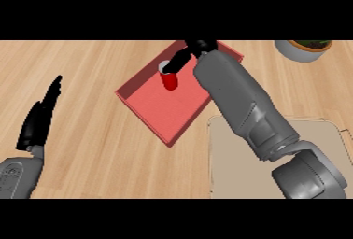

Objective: Pick the can from the tray and place it in the cardboard box

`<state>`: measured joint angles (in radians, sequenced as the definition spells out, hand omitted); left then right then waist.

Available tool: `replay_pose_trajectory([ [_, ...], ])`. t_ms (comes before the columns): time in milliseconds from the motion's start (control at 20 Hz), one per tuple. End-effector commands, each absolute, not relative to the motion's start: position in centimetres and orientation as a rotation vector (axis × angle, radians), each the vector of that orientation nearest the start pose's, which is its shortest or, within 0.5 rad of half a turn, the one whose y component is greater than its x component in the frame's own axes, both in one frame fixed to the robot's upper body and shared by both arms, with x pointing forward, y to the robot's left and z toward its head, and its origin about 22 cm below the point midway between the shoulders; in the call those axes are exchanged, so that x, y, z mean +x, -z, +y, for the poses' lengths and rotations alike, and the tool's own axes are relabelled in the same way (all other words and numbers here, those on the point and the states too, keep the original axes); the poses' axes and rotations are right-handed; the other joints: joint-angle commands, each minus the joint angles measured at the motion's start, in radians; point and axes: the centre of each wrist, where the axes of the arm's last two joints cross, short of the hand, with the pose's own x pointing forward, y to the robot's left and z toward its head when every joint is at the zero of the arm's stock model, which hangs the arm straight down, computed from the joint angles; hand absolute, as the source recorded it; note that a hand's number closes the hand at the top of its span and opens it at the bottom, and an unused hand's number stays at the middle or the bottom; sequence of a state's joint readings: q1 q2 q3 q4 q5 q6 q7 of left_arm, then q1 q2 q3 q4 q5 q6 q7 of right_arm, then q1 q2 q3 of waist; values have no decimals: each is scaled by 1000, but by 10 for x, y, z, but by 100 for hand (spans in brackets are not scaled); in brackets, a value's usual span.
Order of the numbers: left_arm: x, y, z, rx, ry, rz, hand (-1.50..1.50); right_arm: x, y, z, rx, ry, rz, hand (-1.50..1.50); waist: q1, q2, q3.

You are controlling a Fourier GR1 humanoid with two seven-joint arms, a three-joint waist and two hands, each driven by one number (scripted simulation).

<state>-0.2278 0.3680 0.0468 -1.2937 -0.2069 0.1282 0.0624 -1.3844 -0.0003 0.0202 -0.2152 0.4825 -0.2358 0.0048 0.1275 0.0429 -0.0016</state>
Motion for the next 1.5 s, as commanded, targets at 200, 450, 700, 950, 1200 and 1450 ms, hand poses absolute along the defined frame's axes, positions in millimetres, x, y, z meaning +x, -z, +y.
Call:
replay_pose_trajectory([
  [200,302,-36,322,589,298,-1451,0,456,-142,-53,-420,-666,-1771,-150,-3,-6,2],
  [450,295,-32,329,583,281,-1428,0,458,-140,-62,-342,-400,-1846,-150,-26,-9,3],
  [700,285,-29,338,613,260,-1424,0,471,-162,-96,-267,-339,-1903,-150,-46,-14,2],
  [950,284,-29,332,613,243,-1398,0,474,-138,-146,-236,-272,-1877,-150,-79,-24,2],
  [1200,276,-35,362,637,252,-1404,0,474,-131,-212,-295,-233,-1850,-150,-81,-24,2],
  [1450,276,-10,345,636,225,-1391,0,467,-138,-277,-315,-289,-1864,-150,-90,-24,2],
])
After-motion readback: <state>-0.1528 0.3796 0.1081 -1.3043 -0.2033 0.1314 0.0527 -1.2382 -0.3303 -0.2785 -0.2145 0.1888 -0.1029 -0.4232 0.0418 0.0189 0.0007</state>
